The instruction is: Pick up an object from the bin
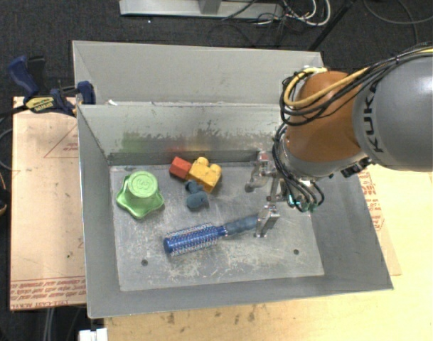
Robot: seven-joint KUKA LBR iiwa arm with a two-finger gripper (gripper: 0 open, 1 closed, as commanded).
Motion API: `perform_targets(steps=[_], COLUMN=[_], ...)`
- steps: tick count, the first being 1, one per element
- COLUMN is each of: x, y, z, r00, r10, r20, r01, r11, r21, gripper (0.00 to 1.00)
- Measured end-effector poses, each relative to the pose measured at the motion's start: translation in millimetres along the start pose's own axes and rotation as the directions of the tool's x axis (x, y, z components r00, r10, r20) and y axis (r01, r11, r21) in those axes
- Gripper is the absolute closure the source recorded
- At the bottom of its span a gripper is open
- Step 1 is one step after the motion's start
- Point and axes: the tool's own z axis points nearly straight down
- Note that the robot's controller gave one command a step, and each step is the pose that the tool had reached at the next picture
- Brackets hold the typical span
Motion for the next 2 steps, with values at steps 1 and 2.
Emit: perform_targets(steps=[1, 2], x=[4.1, 24.5], y=[85, 114], z=[72, 47], r00=[0.951, 0.828], r10=[-0.308, -0.56], r20=[0.012, 0.009], r01=[0.308, 0.56], r11=[0.951, 0.828], r21=[0.006, 0.004], gripper=[0.0, 0.0])
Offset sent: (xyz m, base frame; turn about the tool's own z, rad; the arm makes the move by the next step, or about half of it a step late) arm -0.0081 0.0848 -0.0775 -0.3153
